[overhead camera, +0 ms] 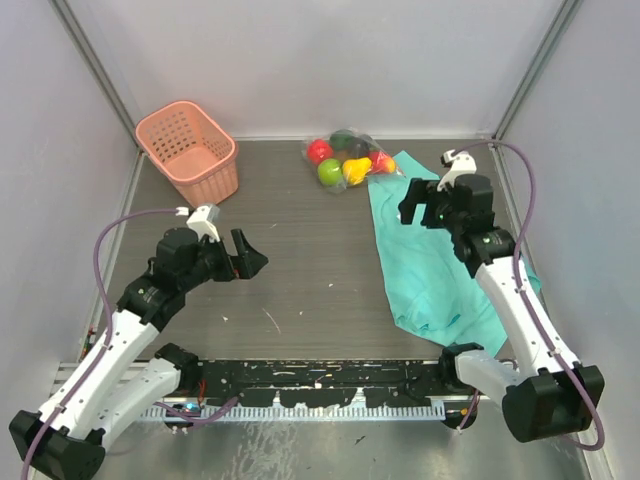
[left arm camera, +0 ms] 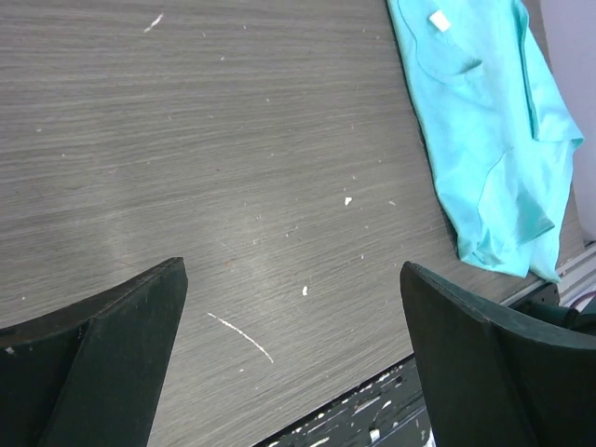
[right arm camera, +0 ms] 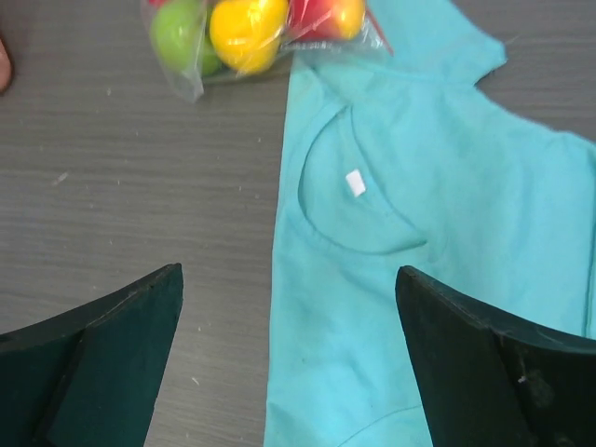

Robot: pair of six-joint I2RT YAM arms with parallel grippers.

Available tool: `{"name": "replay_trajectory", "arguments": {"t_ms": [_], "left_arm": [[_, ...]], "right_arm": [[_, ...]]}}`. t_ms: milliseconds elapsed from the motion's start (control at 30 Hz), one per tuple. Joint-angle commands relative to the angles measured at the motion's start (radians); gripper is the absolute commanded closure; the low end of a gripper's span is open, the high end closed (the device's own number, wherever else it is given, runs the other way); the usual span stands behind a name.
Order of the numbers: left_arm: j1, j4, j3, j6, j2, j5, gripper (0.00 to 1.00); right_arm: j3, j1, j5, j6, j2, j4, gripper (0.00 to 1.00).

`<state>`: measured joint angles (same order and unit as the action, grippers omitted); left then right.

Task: Open the zip-top bag and remove the fake food
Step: Pick up the zipper food storage bag at the center of the board.

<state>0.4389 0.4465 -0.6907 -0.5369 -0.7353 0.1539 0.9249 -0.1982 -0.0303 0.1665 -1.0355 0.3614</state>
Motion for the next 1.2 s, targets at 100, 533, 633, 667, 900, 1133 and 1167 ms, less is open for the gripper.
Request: {"name": "replay_trajectory", "arguments": {"t_ms": [100, 533, 633, 667, 900, 1133, 1167], "left_arm": [[-0.053, -0.012, -0.096, -0.013, 0.007, 0.04, 0.02], [-0.083, -0.225, -0.01, -0.157, 0.009, 0.149, 0.02], [-0.084, -0.283, 0.024, -0.191, 0.003, 0.174, 0.02], [-0.084, -0.3, 0.037, -0.201, 0.002, 0.179, 0.02], [-0.086, -0.422, 0.133, -0.26, -0.006, 0.192, 0.02], [-0.088, -0.509, 0.207, -0.285, 0.017, 0.215, 0.02], [-0.088, -0.522, 0.211, -0.282, 0.016, 0.215, 0.02]], "right_arm": [[0.19, 0.15, -0.218, -0.064, -0.041, 0.012, 0.0], [0.252, 0.237, -0.67, -0.272, -0.24, -0.081, 0.0], [0.305, 0.248, -0.745, -0.253, -0.356, -0.108, 0.0], [0.317, 0.25, -0.749, -0.233, -0.391, -0.139, 0.0], [0.422, 0.269, -0.702, 0.015, -0.719, -0.399, 0.0], [0.592, 0.328, -0.682, 0.3, -1.044, -0.579, 0.07], [0.611, 0.335, -0.676, 0.324, -1.074, -0.587, 0.1]]}}
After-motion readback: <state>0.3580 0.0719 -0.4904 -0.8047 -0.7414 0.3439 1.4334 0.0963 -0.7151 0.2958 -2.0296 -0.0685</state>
